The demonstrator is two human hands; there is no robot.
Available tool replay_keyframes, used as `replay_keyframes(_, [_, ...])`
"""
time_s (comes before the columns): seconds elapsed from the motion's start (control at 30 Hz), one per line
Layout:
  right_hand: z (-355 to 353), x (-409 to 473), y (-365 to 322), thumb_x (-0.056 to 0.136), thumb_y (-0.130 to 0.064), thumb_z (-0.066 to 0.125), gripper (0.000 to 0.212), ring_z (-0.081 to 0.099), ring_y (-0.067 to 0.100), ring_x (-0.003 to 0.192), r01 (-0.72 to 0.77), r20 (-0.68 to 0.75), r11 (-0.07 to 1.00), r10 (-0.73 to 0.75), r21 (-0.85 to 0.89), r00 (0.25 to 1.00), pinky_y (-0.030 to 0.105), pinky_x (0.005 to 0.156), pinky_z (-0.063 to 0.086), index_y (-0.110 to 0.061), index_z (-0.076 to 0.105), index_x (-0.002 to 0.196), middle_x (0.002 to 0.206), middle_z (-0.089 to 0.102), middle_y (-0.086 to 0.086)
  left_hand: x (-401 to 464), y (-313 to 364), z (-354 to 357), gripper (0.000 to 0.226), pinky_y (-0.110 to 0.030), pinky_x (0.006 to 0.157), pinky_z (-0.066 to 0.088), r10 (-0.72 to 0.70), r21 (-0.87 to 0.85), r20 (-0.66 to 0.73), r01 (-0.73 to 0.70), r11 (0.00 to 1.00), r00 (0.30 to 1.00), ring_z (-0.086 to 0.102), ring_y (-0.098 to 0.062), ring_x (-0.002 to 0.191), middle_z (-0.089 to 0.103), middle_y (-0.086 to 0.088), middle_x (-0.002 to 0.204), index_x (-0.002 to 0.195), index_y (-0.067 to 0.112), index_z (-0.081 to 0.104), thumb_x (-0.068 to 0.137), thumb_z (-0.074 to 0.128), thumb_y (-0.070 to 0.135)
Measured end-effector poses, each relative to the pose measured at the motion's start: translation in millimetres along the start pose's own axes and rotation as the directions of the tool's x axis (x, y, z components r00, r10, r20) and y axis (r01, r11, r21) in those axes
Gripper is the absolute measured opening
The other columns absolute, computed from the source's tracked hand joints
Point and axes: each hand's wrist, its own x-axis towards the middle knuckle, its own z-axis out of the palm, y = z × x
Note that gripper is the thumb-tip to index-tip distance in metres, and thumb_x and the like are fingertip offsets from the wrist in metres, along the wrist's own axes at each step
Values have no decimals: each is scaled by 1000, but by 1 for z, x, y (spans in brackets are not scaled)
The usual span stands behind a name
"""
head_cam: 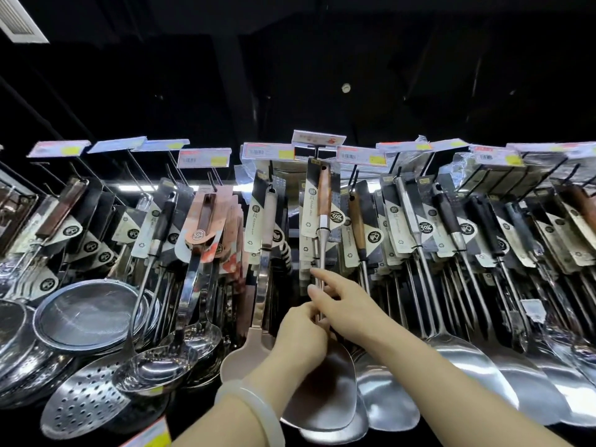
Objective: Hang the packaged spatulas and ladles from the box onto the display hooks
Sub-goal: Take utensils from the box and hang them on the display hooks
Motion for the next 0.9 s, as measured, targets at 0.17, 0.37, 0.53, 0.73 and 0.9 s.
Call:
replay_keyframes(0.17, [10, 8, 1, 96, -32, 43, 37, 53, 16, 122, 2, -21, 997, -3, -78, 1000, 35, 107, 39, -27, 51, 132, 132, 58, -1, -3, -3, -2, 19, -35, 71, 46, 7, -20, -29, -8, 1000, 1000, 59, -25, 78, 66, -10, 80, 89, 12, 64, 86, 47, 4])
replay_keyframes(0.37, [11, 12, 3, 93, -39, 44, 29, 59, 18, 108, -9, -66, 995, 3, -99, 998, 41, 98, 45, -30, 61, 114, 108, 67, -2, 2, -6, 3, 17, -29, 59, 35, -32, -67, -33, 30, 997, 999, 45, -19, 64, 56, -6, 68, 91, -1, 64, 85, 48, 2])
replay_keyframes(0.53, [7, 12, 13, 93, -40, 45, 22, 62, 16, 95, 3, -90, 999, -6, -32, 996, 39, 90, 50, -33, 64, 101, 89, 66, -5, 2, -8, 10, 18, -25, 55, 35, -35, -98, -14, 34, 995, 999, 46, -17, 62, 60, -11, 77, 94, 0, 65, 85, 49, 4])
replay_keyframes(0.73, [-2, 12, 24, 91, -42, 46, 19, 61, 15, 84, -17, -44, 999, 15, -40, 999, 37, 87, 51, -32, 63, 95, 87, 67, -3, 6, -17, 19, 15, -32, 69, 40, -43, -94, 18, 45, 995, 999, 57, -23, 79, 68, -22, 96, 94, 6, 65, 88, 52, 10])
replay_keyframes(0.9, [-7, 13, 27, 83, -42, 62, 33, 59, 13, 96, -56, 72, 991, 65, -119, 995, 26, 88, 46, -32, 58, 114, 100, 61, -1, 10, -28, 21, 14, -37, 89, 48, -92, -115, 50, 97, 989, 995, 63, -25, 86, 67, -13, 87, 97, 10, 60, 90, 49, 7])
